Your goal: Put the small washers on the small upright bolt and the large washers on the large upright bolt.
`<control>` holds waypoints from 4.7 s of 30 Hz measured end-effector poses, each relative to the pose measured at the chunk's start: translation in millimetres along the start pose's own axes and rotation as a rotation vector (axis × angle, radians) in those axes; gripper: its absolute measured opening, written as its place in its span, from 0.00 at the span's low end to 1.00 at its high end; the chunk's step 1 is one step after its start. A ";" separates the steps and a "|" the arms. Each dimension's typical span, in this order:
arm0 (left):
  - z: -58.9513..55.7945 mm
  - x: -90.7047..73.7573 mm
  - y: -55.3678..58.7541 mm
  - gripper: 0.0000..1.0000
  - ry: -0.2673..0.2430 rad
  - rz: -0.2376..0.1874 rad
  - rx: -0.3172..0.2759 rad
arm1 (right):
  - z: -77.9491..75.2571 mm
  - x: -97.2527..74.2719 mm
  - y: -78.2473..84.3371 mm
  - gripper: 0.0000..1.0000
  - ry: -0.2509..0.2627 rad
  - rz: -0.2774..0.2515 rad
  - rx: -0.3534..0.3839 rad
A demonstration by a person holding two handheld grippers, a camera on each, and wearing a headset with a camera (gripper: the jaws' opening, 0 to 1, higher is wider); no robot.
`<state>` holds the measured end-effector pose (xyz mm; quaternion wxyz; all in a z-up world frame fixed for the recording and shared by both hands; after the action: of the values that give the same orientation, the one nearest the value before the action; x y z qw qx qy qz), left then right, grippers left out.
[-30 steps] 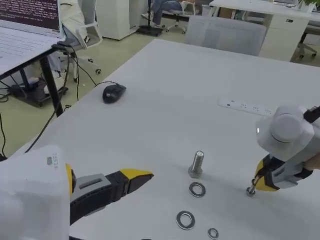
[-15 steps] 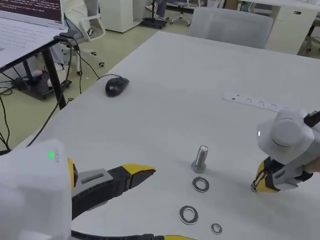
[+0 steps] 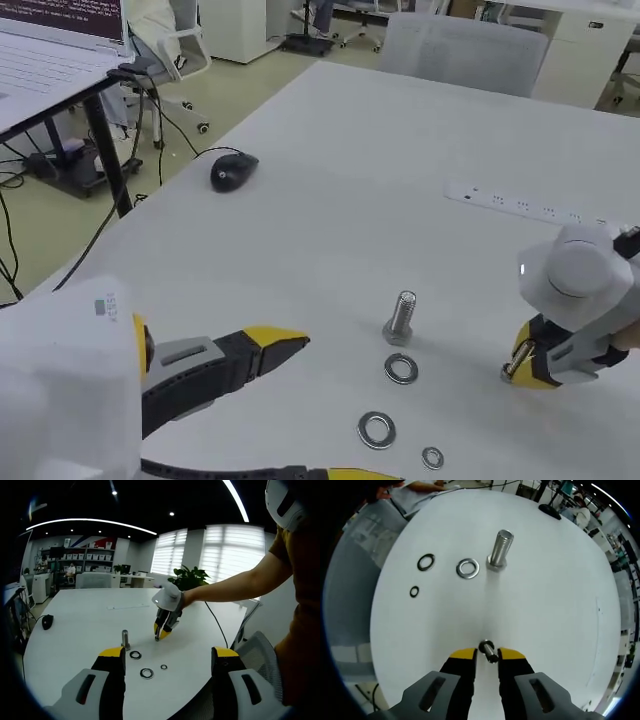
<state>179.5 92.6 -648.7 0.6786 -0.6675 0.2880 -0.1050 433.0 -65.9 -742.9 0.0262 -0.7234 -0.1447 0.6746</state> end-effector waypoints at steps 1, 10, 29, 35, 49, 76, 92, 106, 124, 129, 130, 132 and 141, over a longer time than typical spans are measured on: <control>-0.3 -0.2 -0.3 0.69 0.000 0.002 0.001 | 0.4 -1.2 0.5 0.17 -0.001 -0.001 0.005; -5.7 -2.6 -6.4 0.69 0.003 -0.007 0.018 | 9.2 -15.8 10.2 0.17 0.019 -0.002 0.029; -21.5 -19.0 -16.9 0.69 0.008 -0.045 0.055 | 63.2 -17.8 -12.9 0.16 -0.023 -0.056 0.020; -22.3 -25.9 -16.4 0.70 -0.006 -0.051 0.064 | 85.9 -12.3 -28.6 0.16 -0.059 -0.071 -0.018; -22.1 -30.4 -15.8 0.69 -0.009 -0.053 0.082 | 112.0 3.8 -49.1 0.17 -0.110 -0.059 -0.085; -10.9 -18.6 -10.9 0.69 0.000 -0.008 0.085 | 113.4 19.7 -56.8 0.20 -0.160 -0.054 -0.074; -8.2 -11.9 -8.5 0.69 0.011 -0.008 0.070 | 114.9 20.5 -57.5 0.18 -0.146 -0.057 -0.088; -7.9 -13.9 -8.7 0.69 0.004 -0.013 0.071 | 113.5 21.3 -57.1 0.12 -0.136 -0.066 -0.089; -8.8 -10.5 -7.8 0.69 0.010 0.001 0.073 | 94.5 -1.8 -38.4 0.12 -0.099 -0.096 -0.033; -10.2 -4.9 -6.6 0.69 0.024 0.010 0.071 | 84.7 -13.0 -30.6 0.12 -0.075 -0.106 -0.007; -10.6 -4.2 -6.7 0.69 0.026 0.010 0.072 | 83.0 -14.6 -28.7 0.12 -0.072 -0.107 -0.001; -11.1 -2.4 -6.5 0.69 0.030 0.015 0.074 | 78.9 -18.5 -23.8 0.12 -0.061 -0.111 0.011; -11.1 0.5 -7.4 0.69 0.037 0.016 0.074 | 57.2 -34.8 -1.6 0.12 -0.014 -0.110 0.071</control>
<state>175.9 82.3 -641.1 0.6981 -0.6377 0.3018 -0.1222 374.8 -81.9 -713.8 0.0878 -0.7083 -0.1606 0.6818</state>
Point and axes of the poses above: the centre of the closed fingertips' face, and the gripper's own axes: x roughly forward along the fingers, z roughly to its left, y roughly out of its underside, the point moved 7 cm from there along -x, roughly backward along the fingers, and after that the axes turned 8 degrees about x, right-handed, at the moved point
